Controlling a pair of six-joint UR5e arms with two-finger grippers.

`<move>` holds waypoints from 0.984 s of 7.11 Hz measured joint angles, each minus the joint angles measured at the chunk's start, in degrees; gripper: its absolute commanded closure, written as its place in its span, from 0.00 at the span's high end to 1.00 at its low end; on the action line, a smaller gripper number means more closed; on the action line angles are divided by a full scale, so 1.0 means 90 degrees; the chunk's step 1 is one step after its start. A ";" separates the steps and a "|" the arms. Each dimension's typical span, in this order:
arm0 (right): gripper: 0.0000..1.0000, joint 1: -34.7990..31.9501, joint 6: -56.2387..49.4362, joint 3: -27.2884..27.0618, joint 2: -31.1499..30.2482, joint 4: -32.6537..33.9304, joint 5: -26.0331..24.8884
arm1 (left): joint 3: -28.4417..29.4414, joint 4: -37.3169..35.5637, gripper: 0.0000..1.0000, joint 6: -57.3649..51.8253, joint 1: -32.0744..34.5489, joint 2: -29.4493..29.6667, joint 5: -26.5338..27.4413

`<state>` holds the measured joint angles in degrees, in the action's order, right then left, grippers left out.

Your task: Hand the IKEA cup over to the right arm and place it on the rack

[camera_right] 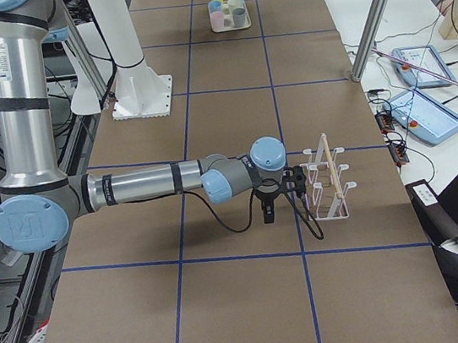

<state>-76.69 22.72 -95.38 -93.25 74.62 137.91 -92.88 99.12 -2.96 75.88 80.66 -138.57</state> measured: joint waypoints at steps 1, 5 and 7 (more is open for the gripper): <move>0.99 0.0026 0.0001 0.0013 0.0000 -0.0009 -0.0001 | 0.0039 0.0035 0.87 -0.0009 -0.0130 -0.0029 -0.0003; 0.99 0.0059 0.0002 0.0046 0.0000 -0.0006 0.0028 | 0.0065 0.0061 0.24 -0.0004 -0.0395 -0.0042 -0.0013; 0.99 0.0060 -0.0010 0.0050 0.0001 -0.0009 0.0049 | 0.0076 0.0055 0.00 -0.0003 -0.0471 -0.0038 -0.0012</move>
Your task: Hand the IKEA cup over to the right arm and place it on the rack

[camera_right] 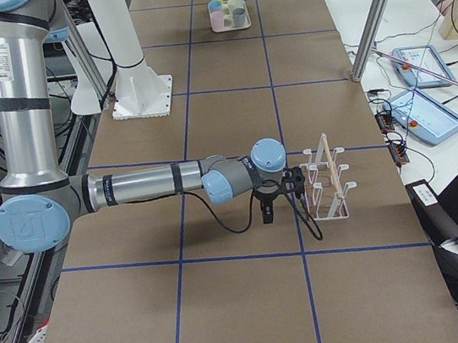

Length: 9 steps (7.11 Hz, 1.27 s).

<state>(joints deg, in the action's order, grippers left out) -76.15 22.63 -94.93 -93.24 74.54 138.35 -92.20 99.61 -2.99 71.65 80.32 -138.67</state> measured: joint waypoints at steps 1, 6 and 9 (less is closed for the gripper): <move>0.99 0.0001 -0.0001 -0.0003 0.0007 -0.0001 0.0009 | 0.0004 0.0000 0.00 0.0005 -0.0013 0.0004 0.0007; 0.99 0.0042 0.0009 -0.0055 0.0091 -0.0125 0.0135 | -0.0926 -0.0378 0.00 -0.0038 0.0786 -0.0152 0.0016; 0.99 0.0457 0.0938 -0.0044 0.0159 -0.1458 0.0205 | -0.2066 -0.1351 0.00 0.0783 0.1188 -0.0055 -0.0274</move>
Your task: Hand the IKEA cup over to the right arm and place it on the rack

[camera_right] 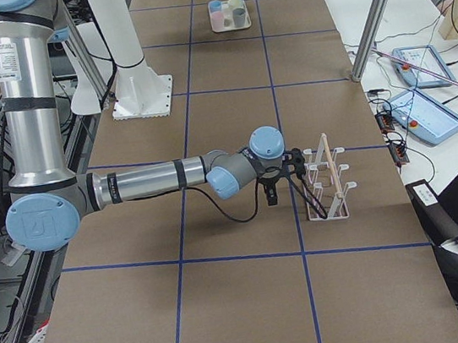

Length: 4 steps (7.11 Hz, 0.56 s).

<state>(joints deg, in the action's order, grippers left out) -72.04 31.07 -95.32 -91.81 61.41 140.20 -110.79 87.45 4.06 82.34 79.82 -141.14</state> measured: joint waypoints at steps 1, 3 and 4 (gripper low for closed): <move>0.99 0.0242 0.0704 0.0005 0.0070 -0.0646 -0.0018 | -0.0151 -0.0063 0.00 0.0749 0.0006 0.0241 -0.0459; 0.99 0.0730 0.2395 0.0005 0.0452 -0.1707 -0.0093 | -0.0202 0.0113 0.00 0.2334 -0.0056 0.0935 -0.1582; 0.99 0.0966 0.2978 0.0007 0.0675 -0.2149 -0.0117 | -0.0174 0.0276 0.00 0.3173 -0.0151 0.1345 -0.1960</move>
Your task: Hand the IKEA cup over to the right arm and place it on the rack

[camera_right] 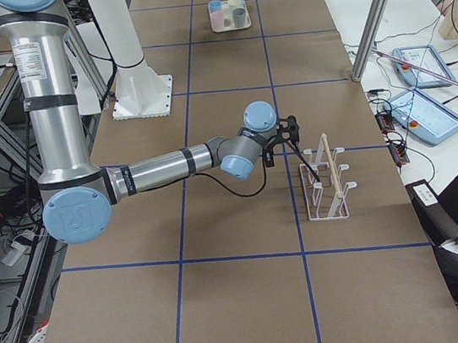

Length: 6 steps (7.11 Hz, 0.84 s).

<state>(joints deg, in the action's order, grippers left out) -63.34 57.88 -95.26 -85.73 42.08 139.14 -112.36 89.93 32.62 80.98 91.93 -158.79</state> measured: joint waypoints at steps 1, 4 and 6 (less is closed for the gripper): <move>0.99 0.0230 0.0552 -0.0014 0.0282 -0.0286 -0.0075 | 0.0012 0.0131 0.00 0.0773 -0.0120 0.0418 -0.0205; 0.99 0.1018 0.2374 -0.0135 0.1171 -0.0804 -0.0869 | 0.0077 0.1049 0.00 0.2908 -0.0482 0.1323 -0.0181; 0.99 0.1469 0.3146 -0.0163 0.1622 -0.1019 -0.1272 | 0.0102 0.2370 0.00 0.3734 -0.1015 0.1433 0.0665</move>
<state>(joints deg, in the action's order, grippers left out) -50.12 86.19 -96.72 -71.13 32.90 127.69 -111.44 111.26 66.23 71.85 104.83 -152.80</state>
